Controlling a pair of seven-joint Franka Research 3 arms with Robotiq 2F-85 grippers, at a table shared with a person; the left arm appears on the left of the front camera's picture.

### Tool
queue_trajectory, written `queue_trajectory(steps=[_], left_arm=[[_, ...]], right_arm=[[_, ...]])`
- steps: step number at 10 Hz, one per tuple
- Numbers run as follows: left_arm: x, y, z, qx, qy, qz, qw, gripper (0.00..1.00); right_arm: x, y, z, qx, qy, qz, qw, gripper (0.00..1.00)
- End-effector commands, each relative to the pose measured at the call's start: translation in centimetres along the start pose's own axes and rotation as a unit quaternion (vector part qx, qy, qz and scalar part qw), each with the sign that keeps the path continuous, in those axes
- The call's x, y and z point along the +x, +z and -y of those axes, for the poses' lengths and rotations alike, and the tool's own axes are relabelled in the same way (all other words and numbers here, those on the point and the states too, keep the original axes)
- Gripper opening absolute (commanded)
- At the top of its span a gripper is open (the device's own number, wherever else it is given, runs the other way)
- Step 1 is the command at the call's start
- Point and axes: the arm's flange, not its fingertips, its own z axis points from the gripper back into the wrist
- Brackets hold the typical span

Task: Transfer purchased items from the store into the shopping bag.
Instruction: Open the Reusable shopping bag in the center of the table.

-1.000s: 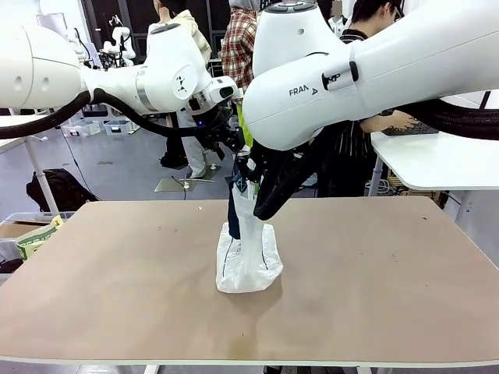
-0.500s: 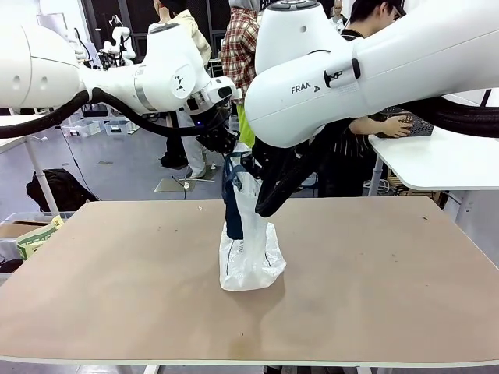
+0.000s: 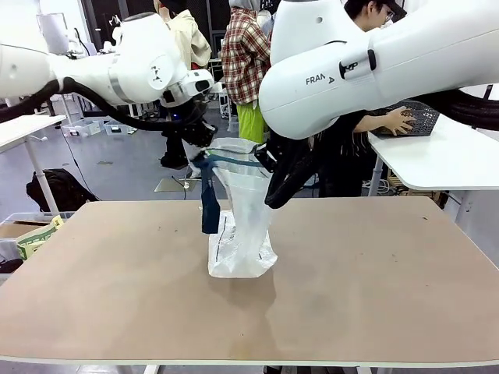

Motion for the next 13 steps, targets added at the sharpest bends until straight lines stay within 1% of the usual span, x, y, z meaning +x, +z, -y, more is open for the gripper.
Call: queue_trajectory(steps=[1, 2, 3, 4, 6, 8, 9, 10, 11, 12, 13], left_arm=[[-3.5, 1.3, -2.1, 0.026, 0.009, -0.014, 1.0, 0.0], [-4.5, 1.6, -3.2, 0.037, 0.015, -0.023, 0.999, 0.0], [-5.6, 1.9, -4.2, 0.046, 0.02, -0.02, 0.999, 0.0], [-6.7, 2.4, -5.3, 0.038, 0.025, -0.02, 0.999, 0.0], [-7.7, 2.8, -6.7, 0.035, 0.04, -0.019, 0.998, 0.0], [-7.4, 2.5, -6.6, 0.033, 0.025, -0.025, 0.999, 0.0], [-7.1, 2.9, -6.5, 0.033, 0.019, -0.02, 0.999, 0.0], [-6.7, 3.2, -6.3, 0.04, 0.014, -0.014, 0.999, 0.0], [-6.4, 3.4, -6.1, 0.045, 0.013, -0.009, 0.999, 0.0], [-6.5, 3.1, -5.9, 0.049, 0.0, -0.017, 0.999, 0.0], [-6.9, 2.6, -5.7, 0.047, -0.009, -0.024, 0.999, 0.0]], right_arm=[[-0.9, -0.1, 0.5, -0.019, -0.016, 0.002, 1.0, 0.0], [-0.9, 0.0, 0.5, -0.02, -0.018, 0.0, 1.0, 0.0], [-0.9, 0.1, 0.6, -0.022, -0.021, -0.003, 1.0, 0.0], [-1.1, 0.1, 0.6, -0.02, -0.022, -0.005, 1.0, 0.0], [-1.3, 0.1, -0.2, -0.016, -0.008, -0.009, 1.0, 0.0], [-2.1, -0.1, -1.8, -0.016, 0.012, -0.023, 1.0, 0.0], [-2.3, -0.7, -2.6, -0.02, 0.018, -0.027, 0.999, 0.0], [-2.4, -1.6, -3.3, -0.038, 0.016, -0.029, 0.999, 0.0], [-2.4, -2.2, -3.8, -0.037, 0.026, -0.033, 0.998, 0.0], [-2.2, -2.7, -4.2, -0.052, 0.029, -0.035, 0.998, 0.0], [-2.0, -3.0, -4.3, -0.054, 0.037, -0.036, 0.997, 0.0]])
